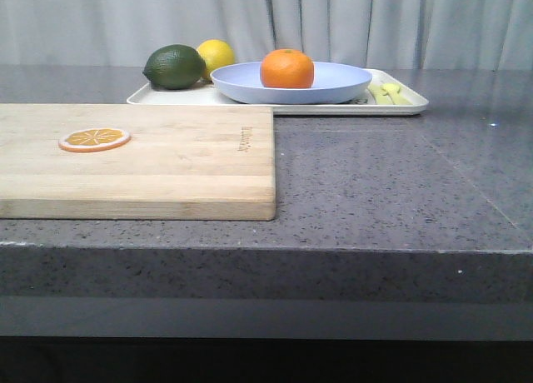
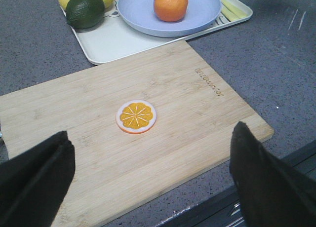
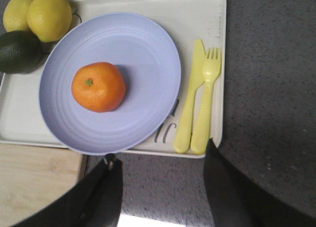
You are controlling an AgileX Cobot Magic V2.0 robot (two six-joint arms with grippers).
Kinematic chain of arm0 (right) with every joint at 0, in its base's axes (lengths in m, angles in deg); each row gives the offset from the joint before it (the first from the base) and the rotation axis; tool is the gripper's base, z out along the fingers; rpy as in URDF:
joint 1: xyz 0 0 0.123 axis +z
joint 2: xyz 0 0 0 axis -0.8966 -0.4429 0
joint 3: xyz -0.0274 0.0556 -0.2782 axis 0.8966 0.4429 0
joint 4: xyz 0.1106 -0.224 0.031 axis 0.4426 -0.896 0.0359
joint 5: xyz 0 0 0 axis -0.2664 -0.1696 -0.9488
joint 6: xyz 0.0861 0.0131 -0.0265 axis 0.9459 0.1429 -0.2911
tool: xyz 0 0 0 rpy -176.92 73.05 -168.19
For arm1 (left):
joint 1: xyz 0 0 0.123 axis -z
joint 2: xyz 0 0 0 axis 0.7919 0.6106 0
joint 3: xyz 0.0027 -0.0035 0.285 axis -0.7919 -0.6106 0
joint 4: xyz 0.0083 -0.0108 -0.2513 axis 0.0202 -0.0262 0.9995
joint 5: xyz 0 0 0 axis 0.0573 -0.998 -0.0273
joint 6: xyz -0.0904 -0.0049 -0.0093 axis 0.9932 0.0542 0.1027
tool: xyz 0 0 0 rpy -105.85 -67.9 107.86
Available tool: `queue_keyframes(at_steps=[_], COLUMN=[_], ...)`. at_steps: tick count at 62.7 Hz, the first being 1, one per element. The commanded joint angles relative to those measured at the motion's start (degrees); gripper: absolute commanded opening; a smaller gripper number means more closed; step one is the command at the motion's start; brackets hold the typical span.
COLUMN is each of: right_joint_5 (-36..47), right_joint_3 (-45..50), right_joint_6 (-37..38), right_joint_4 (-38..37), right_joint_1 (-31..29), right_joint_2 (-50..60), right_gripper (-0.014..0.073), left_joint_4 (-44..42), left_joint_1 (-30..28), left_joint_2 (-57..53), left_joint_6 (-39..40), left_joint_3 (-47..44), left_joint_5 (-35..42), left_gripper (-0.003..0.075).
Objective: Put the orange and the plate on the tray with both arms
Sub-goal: 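Open the right gripper and withdraw it from the plate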
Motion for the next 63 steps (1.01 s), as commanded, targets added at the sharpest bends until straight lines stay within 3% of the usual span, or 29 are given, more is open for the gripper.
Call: queue_keyframes(at_steps=[1,17,39,63], right_joint_5=[3.5,12.7,18.8,20.6], right_joint_3=[4.9,31.2,58.5,78.4], right_joint_6=[-4.7,-18.2,-18.6,-18.6], right_joint_4=[-0.7,-0.6,-0.6,-0.5], right_joint_1=[-0.2,-0.2,-0.2,-0.2], right_joint_2=[8.8,30.6,54.3,77.9], right_gripper=[0.0393,0.0326,0.0318,0.0318], left_joint_4=[0.6,0.6,0.6,0.6], left_joint_1=[-0.1,-0.1,-0.1,-0.1], left_joint_2=[-0.1,-0.1,-0.1,-0.1], left_joint_6=[0.5,0.5,0.5,0.5], left_joint_3=[1.3,1.3,1.3,1.3], left_joint_5=[4.0,4.0,4.0,4.0], left_gripper=[0.0621,0.0621,0.0621,0.0621])
